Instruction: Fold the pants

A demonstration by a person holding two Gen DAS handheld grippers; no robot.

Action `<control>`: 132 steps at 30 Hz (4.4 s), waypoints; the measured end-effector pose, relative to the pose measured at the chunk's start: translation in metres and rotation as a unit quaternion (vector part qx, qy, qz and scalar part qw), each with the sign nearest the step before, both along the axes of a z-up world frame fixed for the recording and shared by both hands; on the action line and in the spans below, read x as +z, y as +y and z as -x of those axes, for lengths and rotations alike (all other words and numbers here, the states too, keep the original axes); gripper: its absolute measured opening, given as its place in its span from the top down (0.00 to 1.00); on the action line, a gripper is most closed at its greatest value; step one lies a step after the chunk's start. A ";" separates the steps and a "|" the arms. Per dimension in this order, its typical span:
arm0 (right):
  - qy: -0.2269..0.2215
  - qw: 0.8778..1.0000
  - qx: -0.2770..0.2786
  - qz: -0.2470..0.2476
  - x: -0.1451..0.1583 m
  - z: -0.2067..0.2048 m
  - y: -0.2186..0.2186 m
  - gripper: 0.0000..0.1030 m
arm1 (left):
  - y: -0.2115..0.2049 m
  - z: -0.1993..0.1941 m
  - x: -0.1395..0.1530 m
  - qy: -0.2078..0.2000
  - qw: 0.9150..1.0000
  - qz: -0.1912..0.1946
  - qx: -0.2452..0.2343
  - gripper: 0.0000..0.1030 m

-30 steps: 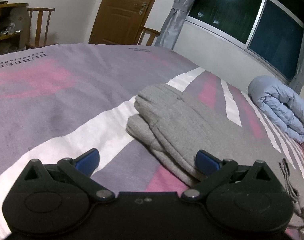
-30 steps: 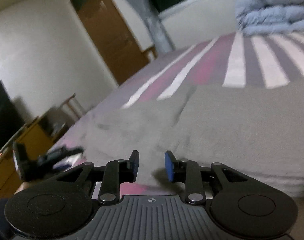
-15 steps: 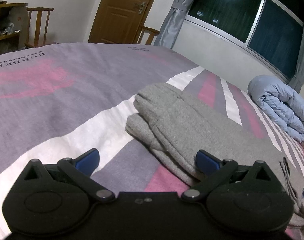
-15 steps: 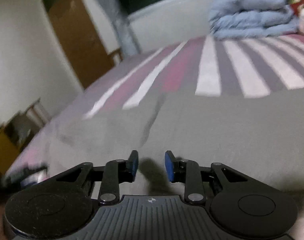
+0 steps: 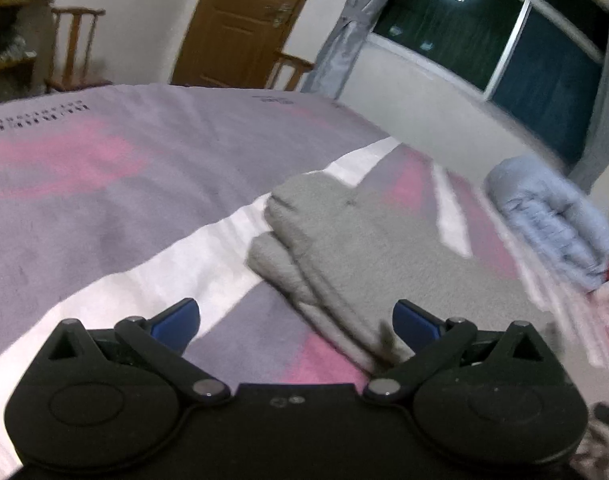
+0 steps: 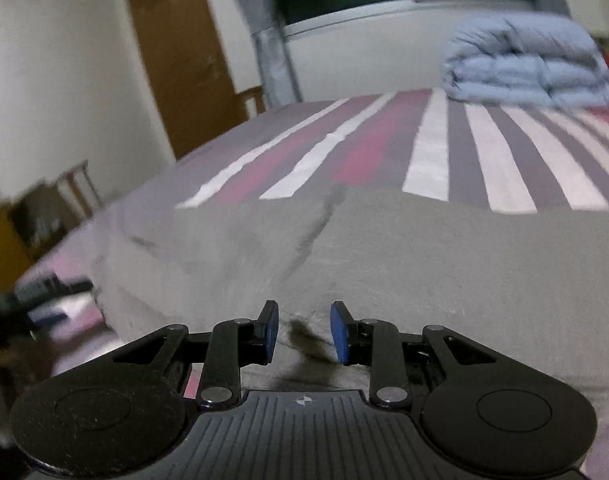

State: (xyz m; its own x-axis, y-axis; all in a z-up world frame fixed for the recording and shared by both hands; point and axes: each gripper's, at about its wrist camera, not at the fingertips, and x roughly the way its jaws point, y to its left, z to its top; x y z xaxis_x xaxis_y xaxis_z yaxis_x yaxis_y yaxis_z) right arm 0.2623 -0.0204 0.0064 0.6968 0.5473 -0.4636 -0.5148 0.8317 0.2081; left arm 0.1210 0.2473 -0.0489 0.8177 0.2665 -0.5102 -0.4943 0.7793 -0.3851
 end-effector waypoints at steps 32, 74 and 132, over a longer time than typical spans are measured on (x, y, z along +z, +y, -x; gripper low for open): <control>-0.024 0.994 -0.108 -0.009 -0.019 -0.010 -0.068 0.68 | -0.010 -0.013 -0.006 0.033 0.999 -0.004 -0.035 0.06; -0.019 0.958 -0.250 -0.136 -0.031 0.047 -0.232 0.39 | 0.050 -0.062 -0.041 -0.093 0.979 0.163 -0.076 0.79; 0.050 0.961 -0.178 -0.205 -0.010 0.041 -0.203 0.31 | -0.106 -0.043 0.003 -0.023 0.976 -0.089 -0.196 0.06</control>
